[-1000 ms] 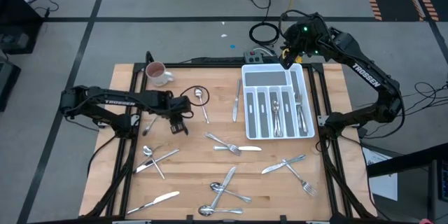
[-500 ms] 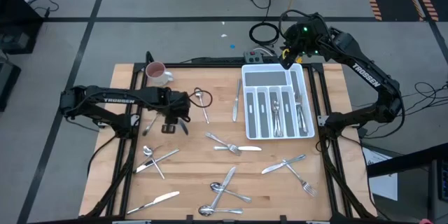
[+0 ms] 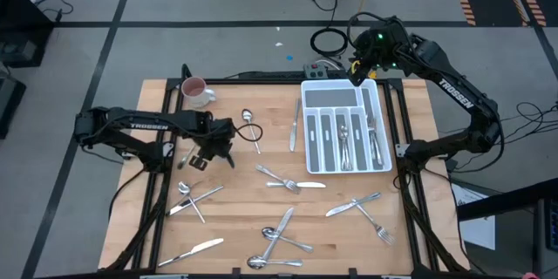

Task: Sort silverware
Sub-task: Put the fork in the right section of the silverware tray

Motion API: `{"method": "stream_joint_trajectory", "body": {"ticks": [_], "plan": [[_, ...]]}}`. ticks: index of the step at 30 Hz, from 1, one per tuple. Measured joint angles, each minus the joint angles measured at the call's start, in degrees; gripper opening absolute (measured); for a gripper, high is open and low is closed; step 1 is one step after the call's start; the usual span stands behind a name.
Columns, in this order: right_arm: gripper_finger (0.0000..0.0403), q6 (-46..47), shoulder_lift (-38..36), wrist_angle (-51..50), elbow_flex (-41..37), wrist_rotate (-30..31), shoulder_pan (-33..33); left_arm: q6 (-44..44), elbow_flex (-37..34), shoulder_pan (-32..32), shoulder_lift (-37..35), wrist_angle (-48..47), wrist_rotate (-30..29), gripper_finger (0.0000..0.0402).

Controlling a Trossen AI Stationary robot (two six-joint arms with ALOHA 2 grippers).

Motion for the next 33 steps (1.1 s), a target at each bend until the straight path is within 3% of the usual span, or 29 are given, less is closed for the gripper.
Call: {"method": "stream_joint_trajectory", "body": {"ticks": [27,30,33], "plan": [[0.01,1.7,0.0,0.0,0.0,0.0,0.0,5.7,-12.7,0.1,0.0,18.5,-4.8,0.014],[0.01,1.7,0.0,0.0,0.0,0.0,0.0,5.7,-13.2,0.1,0.0,17.9,-4.8,0.0125],[0.01,2.0,0.0,0.0,0.0,0.0,0.0,5.7,-13.4,0.0,0.0,17.4,-5.3,0.0073]]}}
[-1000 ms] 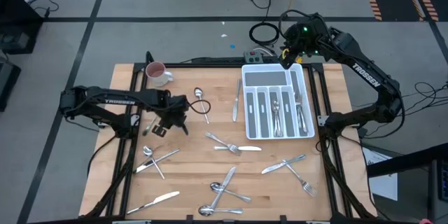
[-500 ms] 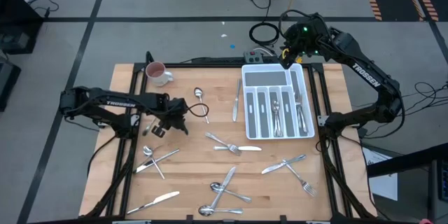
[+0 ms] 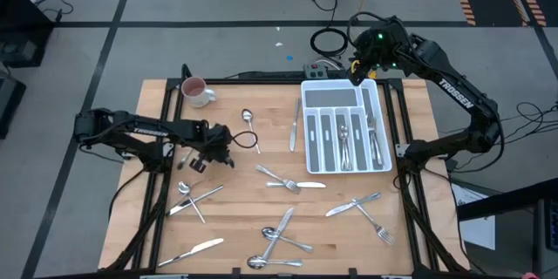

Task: Sort silverware
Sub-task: Put the fork in the right section of the silverware tray

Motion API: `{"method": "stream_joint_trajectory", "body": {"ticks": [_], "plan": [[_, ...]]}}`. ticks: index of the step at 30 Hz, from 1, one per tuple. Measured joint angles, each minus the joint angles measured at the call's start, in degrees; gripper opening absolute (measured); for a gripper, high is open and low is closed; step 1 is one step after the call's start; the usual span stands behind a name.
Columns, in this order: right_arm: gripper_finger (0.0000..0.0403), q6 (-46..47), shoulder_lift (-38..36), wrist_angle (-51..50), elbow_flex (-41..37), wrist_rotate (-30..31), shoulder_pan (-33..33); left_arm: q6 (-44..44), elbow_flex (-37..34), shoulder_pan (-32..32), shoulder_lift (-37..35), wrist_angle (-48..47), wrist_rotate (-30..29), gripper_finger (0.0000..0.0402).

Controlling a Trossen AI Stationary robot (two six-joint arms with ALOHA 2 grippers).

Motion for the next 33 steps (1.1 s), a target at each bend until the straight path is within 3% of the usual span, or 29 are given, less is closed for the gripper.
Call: {"method": "stream_joint_trajectory", "body": {"ticks": [3,10,24,33], "plan": [[0.01,0.8,0.0,0.0,0.0,0.0,0.0,-0.1,0.0,0.0,0.0,0.7,-0.8,0.0015],[0.01,1.3,0.0,0.0,0.0,0.0,0.0,-4.7,1.5,0.0,0.1,0.4,-1.7,0.0005],[0.01,1.3,0.0,0.0,0.0,0.0,0.0,-12.7,8.4,0.2,0.1,17.4,-9.6,0.0004],[0.01,2.8,0.2,0.0,0.0,-2.0,0.0,-29.3,16.1,0.2,0.1,22.0,-13.1,0.0004]]}}
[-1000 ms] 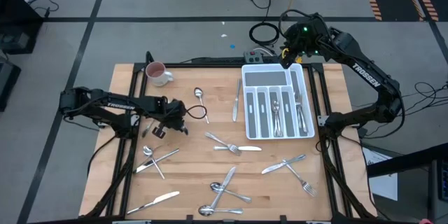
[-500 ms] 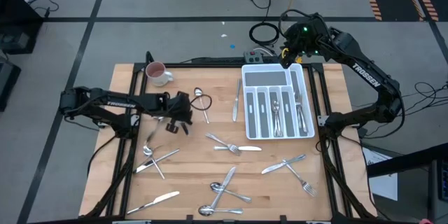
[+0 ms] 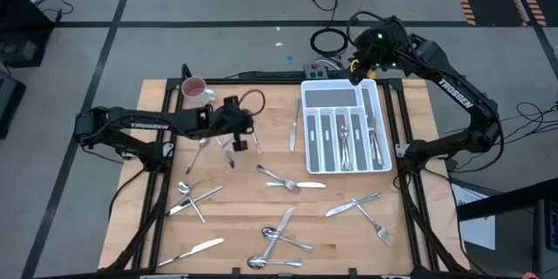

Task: Sort silverware
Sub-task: Put the fork in the right section of the silverware tray

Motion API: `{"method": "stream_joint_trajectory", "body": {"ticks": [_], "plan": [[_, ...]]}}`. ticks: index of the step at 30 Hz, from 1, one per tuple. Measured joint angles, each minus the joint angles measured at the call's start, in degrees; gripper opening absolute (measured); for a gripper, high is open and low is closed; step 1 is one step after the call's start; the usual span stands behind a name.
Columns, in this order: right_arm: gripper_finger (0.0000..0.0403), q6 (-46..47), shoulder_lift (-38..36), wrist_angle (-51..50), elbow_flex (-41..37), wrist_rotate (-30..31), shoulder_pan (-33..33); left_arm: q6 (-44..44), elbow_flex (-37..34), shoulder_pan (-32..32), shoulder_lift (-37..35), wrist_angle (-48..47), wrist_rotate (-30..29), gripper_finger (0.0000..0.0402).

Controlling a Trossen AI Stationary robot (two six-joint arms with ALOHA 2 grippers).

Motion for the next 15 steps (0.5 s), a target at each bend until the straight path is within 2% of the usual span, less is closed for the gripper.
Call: {"method": "stream_joint_trajectory", "body": {"ticks": [6,12,15], "plan": [[0.01,0.0,1.6,0.1,0.0,-7.5,0.0,-12.8,9.1,0.1,-0.1,6.9,0.1,0.0004],[0.01,-0.1,4.9,2.3,0.0,-21.1,0.0,-31.9,11.0,3.3,-0.1,25.8,9.5,0.0004],[0.0098,0.0,5.6,2.2,0.0,-23.0,0.1,-36.4,11.0,5.2,1.0,31.6,11.0,0.0004]]}}
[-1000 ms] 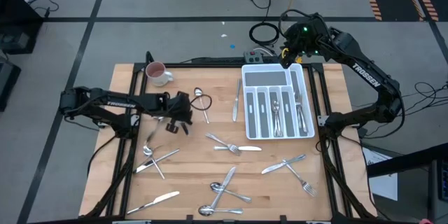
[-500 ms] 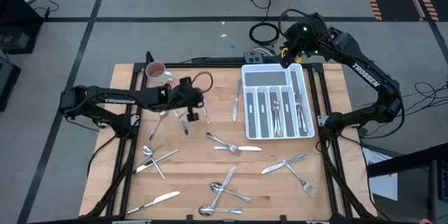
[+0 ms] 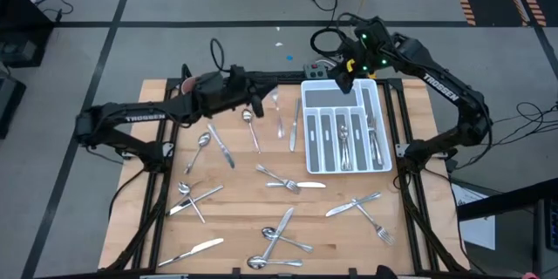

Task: Sort silverware
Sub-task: Put the fork in the right section of the silverware tray

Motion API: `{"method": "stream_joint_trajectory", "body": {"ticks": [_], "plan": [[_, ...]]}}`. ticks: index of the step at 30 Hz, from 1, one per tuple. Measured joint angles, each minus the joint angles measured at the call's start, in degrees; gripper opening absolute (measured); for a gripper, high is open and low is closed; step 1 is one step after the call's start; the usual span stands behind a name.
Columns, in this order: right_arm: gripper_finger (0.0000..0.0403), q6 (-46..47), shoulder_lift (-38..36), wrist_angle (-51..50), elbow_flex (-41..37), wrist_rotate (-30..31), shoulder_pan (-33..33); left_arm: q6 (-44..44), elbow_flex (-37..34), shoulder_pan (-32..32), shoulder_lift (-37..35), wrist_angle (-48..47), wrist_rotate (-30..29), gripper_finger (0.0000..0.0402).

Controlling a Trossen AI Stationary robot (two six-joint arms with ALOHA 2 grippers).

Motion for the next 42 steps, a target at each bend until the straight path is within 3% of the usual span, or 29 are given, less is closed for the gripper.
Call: {"method": "stream_joint_trajectory", "body": {"ticks": [4,9,15,22,30,37,42], "plan": [[0.0086,-0.1,-2.4,1.6,0.0,-0.1,-0.1,-6.1,0.0,1.6,4.8,8.3,1.5,0.0004],[0.0073,-0.1,-9.2,5.2,0.0,0.1,-0.8,-14.5,0.2,1.8,15.8,23.4,1.9,0.0004],[0.0068,2.4,-15.6,1.5,0.1,4.2,-1.0,-23.0,9.1,1.3,30.3,30.7,3.0,0.0004],[0.0068,3.2,-19.3,-10.7,0.0,15.2,-1.0,-24.1,29.9,-0.8,44.7,26.1,8.2,0.0004],[0.0068,5.8,-24.1,-12.6,0.0,14.9,-0.9,-19.0,51.0,-3.0,57.8,12.5,8.9,0.0003],[0.0068,7.5,-28.0,-12.6,0.0,14.9,-0.9,-16.2,61.8,-5.1,67.3,11.4,5.2,0.0003],[0.0068,9.7,-29.5,-12.9,0.0,14.9,-0.9,-14.9,65.6,-6.3,71.9,11.4,1.5,0.0003]]}}
